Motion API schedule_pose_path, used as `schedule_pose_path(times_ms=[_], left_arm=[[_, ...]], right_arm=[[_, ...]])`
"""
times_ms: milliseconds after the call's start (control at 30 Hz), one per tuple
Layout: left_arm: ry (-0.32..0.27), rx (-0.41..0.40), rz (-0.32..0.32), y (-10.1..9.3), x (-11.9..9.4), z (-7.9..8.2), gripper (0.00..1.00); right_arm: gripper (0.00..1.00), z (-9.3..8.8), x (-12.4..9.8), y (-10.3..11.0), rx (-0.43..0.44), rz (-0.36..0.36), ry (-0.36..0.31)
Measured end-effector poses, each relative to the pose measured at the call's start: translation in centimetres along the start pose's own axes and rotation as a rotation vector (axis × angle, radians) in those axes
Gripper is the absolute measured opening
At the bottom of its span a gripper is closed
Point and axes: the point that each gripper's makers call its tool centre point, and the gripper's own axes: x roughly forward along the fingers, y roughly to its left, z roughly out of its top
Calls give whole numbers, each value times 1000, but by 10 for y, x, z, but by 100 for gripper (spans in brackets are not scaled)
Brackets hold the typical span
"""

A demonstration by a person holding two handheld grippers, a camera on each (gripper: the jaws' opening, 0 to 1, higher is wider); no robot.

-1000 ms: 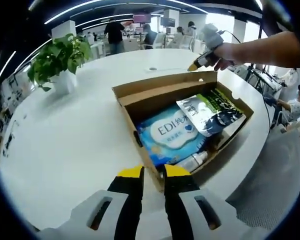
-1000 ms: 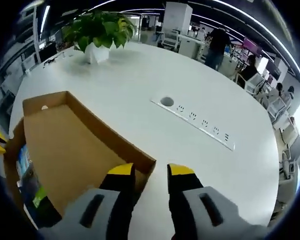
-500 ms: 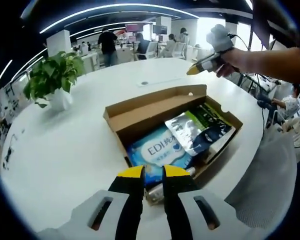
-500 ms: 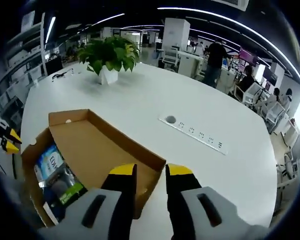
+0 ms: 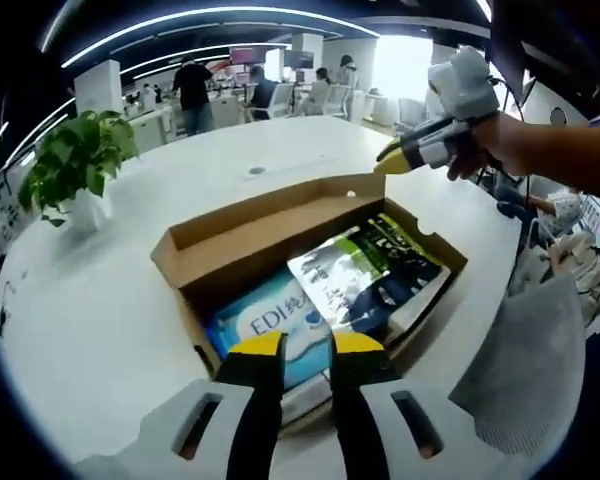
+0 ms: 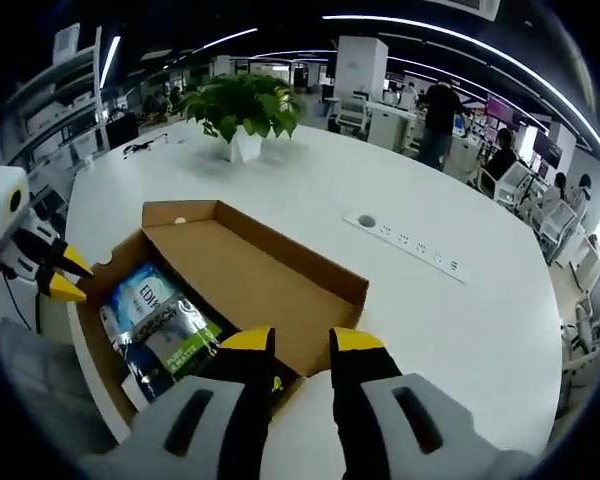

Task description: Operate the shoe box by opening the lid, removing the specified soft item, and placing it in the target area until the item is outside and the box remains undamaged.

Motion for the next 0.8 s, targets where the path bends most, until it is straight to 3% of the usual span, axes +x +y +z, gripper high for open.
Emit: schedule_pose_path(times_ms=[300, 467, 567, 633, 733, 800], left_arm=[[34, -39, -48, -12, 22, -4, 18], [56, -114, -86, -20, 32, -9, 19], [68, -243, -115, -27, 38, -12, 18], [93, -232, -107, -24, 43, -17, 19], [152, -373, -120, -25, 49, -29, 20], [148, -388, -122, -23, 52, -29, 22]], right_arm=[[19, -22, -5, 26, -15, 31, 23], [19, -28, -3, 31, -12, 38, 31], [18, -29, -4, 32, -15, 41, 31], [18, -30, -4, 32, -12, 41, 32], [18, -32, -4, 31, -7, 42, 34], [18, -33, -4, 31, -11, 42, 34]])
